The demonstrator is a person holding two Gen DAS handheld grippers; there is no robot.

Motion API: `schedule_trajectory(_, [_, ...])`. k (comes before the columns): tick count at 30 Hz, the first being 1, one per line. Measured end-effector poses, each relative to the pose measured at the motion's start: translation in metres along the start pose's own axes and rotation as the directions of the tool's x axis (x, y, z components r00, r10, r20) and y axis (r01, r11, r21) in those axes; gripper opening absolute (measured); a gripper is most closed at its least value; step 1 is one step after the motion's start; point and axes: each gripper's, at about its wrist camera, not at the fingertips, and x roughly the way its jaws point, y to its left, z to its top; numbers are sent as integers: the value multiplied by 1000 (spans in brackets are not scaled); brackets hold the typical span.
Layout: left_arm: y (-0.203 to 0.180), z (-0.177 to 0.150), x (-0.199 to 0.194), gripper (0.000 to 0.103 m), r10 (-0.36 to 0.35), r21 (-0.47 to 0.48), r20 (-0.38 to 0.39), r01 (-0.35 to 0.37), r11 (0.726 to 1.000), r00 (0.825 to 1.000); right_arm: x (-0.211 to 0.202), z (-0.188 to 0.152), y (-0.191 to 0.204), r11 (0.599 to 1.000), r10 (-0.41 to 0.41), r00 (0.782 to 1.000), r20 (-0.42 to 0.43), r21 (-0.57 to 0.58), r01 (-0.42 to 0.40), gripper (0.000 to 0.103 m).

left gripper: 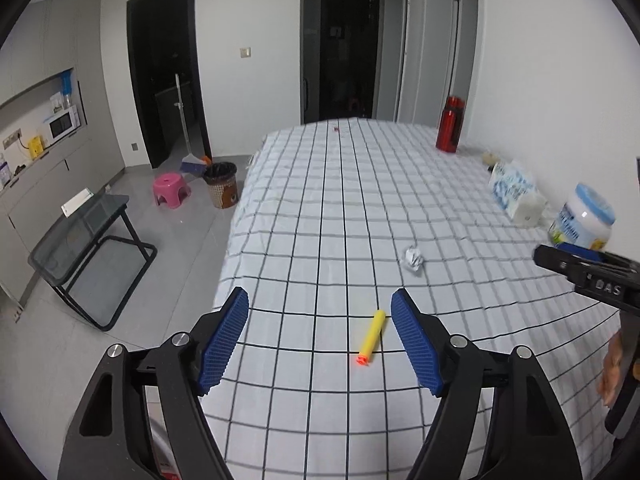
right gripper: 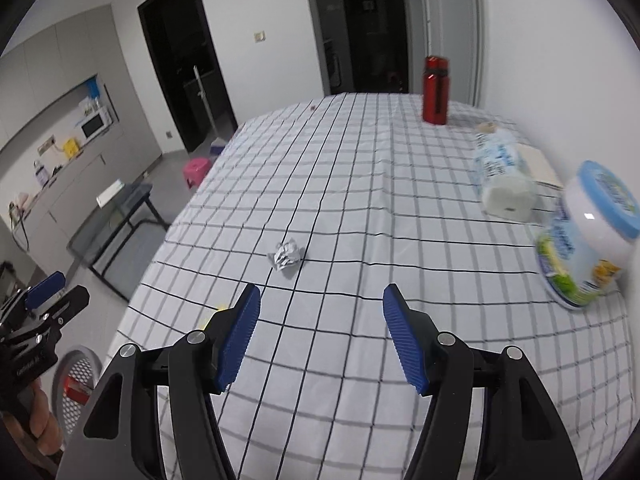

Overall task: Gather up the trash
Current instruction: 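Grasp the crumpled white paper ball with the right tool, then grasp the yellow foam dart with the left tool while the right tool holds the paper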

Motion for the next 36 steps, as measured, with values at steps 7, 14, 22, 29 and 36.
schedule_trajectory(7, [-4,-21,65,72,11,-16,-97,-13,1000,995,95,7,23,997,21,996,-82,-73,-27,61])
schedule_trajectory(14, [-3,-33,97,74,18,-24,-139,-22,999,990,159,20,38,994,8,991,-131,-110,-23,61])
schedule_trajectory(22, [-3,-40,112,74,9,-35,-163,-15,999,987,194,28,44,994,-13,988,-155,-111,-5,61])
schedule_trajectory(29, [-4,-43,116,74,-2,-40,-173,-5,999,985,207,23,58,985,-55,988,-145,-168,30,36])
schedule_trajectory(36, [-11,-46,115,74,-8,-20,-172,5,1000,985,188,15,46,994,13,993,-116,-111,-26,34])
